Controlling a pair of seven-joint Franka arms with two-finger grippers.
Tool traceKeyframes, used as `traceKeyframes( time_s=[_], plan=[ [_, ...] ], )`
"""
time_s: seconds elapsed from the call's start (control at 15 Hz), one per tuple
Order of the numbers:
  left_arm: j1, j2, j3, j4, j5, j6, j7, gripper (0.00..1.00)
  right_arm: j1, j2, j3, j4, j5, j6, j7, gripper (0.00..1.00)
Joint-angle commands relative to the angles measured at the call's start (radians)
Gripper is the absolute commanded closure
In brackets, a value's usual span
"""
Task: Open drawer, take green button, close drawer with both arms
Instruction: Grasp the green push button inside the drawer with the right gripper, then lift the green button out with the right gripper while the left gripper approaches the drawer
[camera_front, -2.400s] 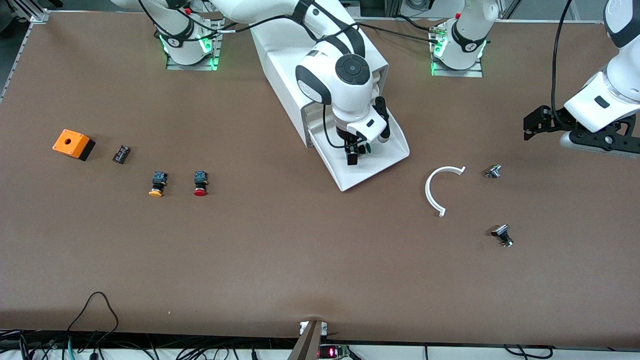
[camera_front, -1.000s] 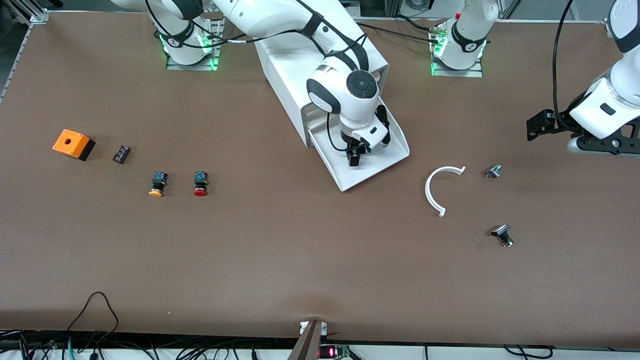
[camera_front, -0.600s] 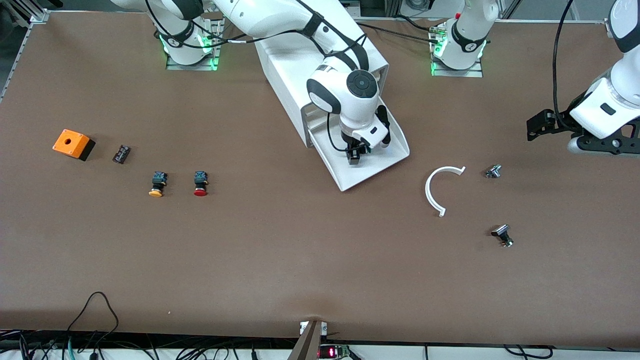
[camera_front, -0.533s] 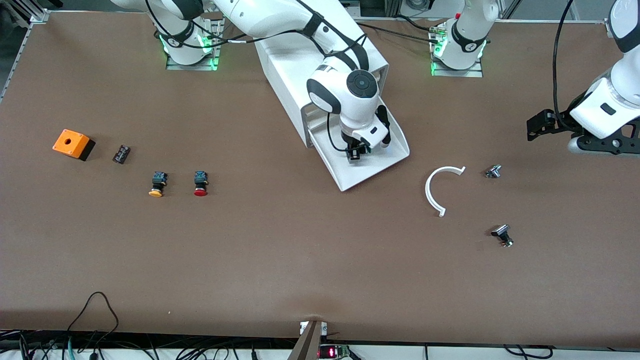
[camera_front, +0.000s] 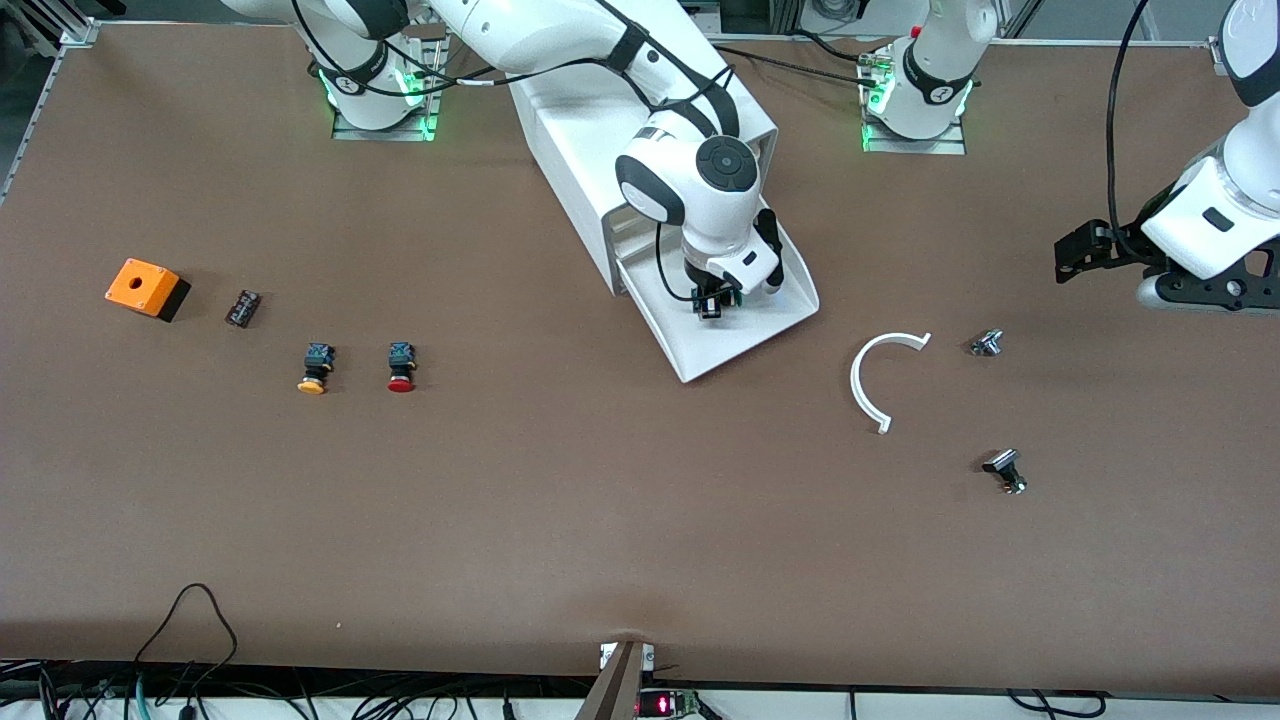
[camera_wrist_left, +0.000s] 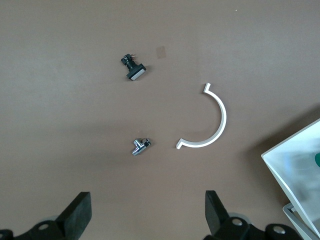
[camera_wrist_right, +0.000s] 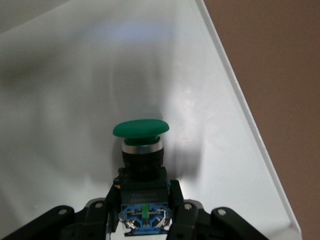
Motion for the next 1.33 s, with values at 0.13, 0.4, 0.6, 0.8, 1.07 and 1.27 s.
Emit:
traceKeyframes(
  time_s=[0.13,0.4,0.6,0.8,1.07,1.27],
  plan=[
    [0.002,0.025,-0.001,0.045,0.008,-0.029,-0.003,0.0,0.017,-0.005,-0.021,0.034,-0.021,-0.019,0.079,0.65],
    [0.002,0.032,0.001,0.054,0.009,-0.029,0.002,0.0,0.025,-0.115,-0.079,0.033,-0.021,-0.028,0.203,0.65],
    [0.0,0.036,-0.001,0.06,0.009,-0.028,0.006,0.0,-0.009,-0.189,-0.141,0.015,-0.015,-0.028,0.289,0.64],
    [-0.004,0.064,-0.007,0.077,0.011,-0.028,0.009,0.0,-0.078,-0.266,-0.174,-0.106,-0.017,-0.019,0.453,0.64],
    [-0.006,0.146,-0.004,0.08,0.011,-0.031,0.067,0.0,-0.208,-0.384,-0.213,-0.289,-0.012,-0.024,0.556,0.64],
    [-0.007,0.199,-0.013,0.082,-0.005,-0.022,0.045,0.0,-0.305,-0.461,-0.213,-0.428,-0.009,-0.027,0.714,0.64]
  ],
)
